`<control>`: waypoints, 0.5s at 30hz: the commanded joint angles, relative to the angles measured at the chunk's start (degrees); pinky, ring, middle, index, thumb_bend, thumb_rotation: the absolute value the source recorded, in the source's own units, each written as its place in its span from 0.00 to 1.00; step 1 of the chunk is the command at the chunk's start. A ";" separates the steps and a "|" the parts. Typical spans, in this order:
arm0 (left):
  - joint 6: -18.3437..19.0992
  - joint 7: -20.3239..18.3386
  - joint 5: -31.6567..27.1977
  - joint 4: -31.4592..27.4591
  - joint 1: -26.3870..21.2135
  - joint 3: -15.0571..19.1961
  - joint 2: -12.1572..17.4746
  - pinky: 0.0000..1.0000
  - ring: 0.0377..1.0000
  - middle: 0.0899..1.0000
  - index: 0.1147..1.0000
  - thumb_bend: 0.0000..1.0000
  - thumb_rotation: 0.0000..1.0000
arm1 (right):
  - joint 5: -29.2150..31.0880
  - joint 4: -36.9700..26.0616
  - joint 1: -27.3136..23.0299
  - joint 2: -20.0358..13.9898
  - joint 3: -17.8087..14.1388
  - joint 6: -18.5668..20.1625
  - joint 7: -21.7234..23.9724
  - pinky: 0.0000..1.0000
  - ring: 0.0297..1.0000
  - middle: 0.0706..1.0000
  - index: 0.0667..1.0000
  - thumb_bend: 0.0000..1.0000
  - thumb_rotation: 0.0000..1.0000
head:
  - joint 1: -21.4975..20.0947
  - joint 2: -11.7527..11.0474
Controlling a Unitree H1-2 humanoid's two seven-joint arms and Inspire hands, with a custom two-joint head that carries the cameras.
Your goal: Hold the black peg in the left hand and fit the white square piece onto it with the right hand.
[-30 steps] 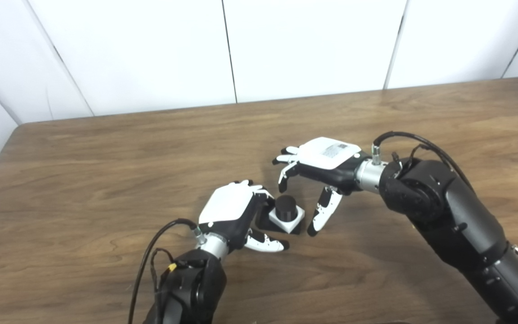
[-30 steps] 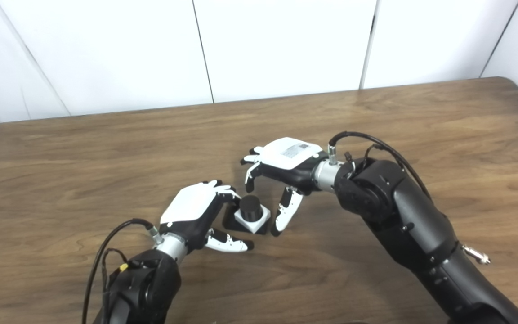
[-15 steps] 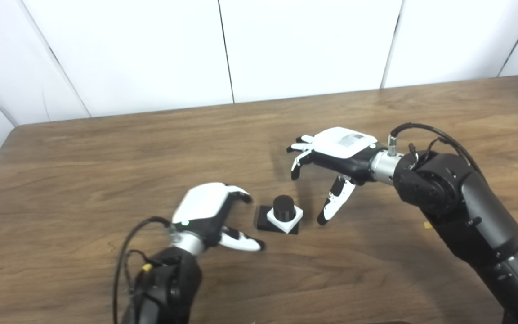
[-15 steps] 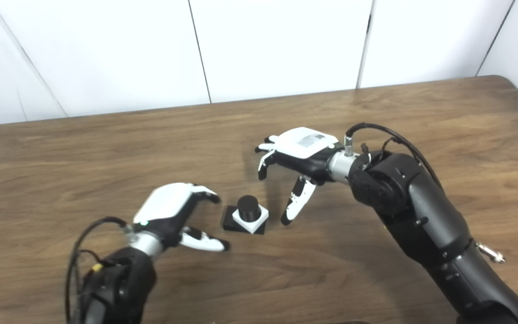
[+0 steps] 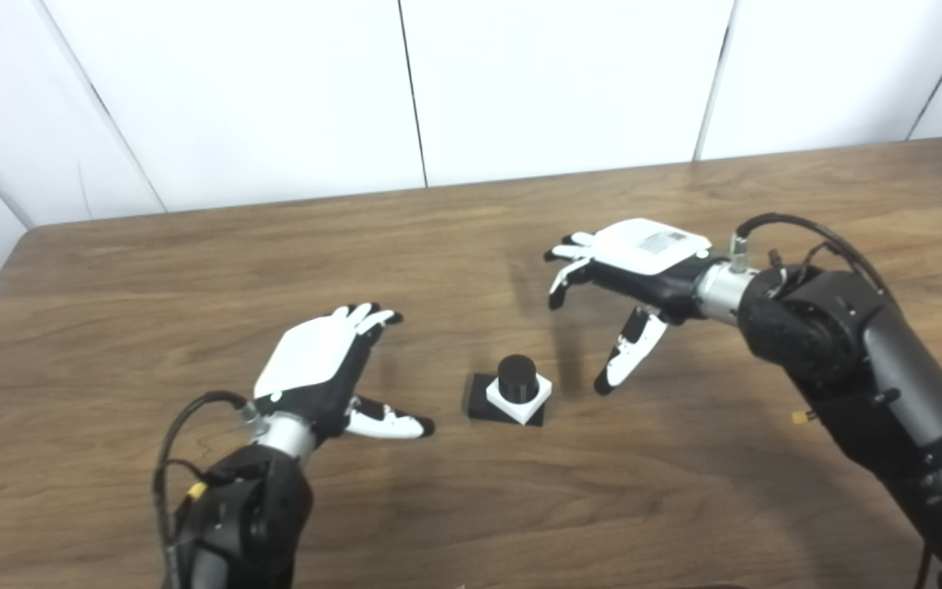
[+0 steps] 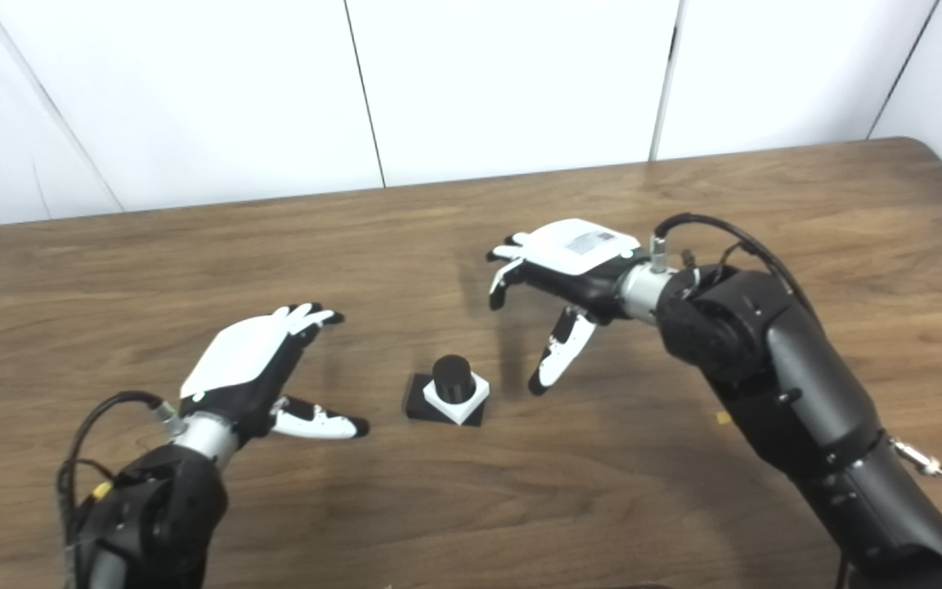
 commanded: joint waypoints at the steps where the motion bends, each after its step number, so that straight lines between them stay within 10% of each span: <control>1: -0.45 -0.25 -1.15 -3.24 -0.95 2.25 1.69 1.00 1.00 1.00 0.95 1.00 0.35 | 0.94 -2.61 -0.89 -1.27 -1.89 0.98 -1.50 0.99 1.00 0.97 0.75 1.00 0.39 | -0.06 -0.20; 10: 1.19 -5.90 -8.94 -6.61 1.25 9.05 4.94 1.00 1.00 1.00 1.00 1.00 0.39 | 4.41 -5.72 4.10 -2.85 -7.00 5.80 -0.85 0.99 1.00 0.99 0.84 1.00 0.40 | -0.79 -0.88; 15: 0.89 -2.72 -20.17 -6.56 4.07 15.15 4.50 1.00 1.00 1.00 1.00 1.00 0.44 | 8.20 -7.36 8.02 -2.86 -10.82 9.14 -2.34 0.97 1.00 1.00 0.88 1.00 0.44 | -0.86 -1.24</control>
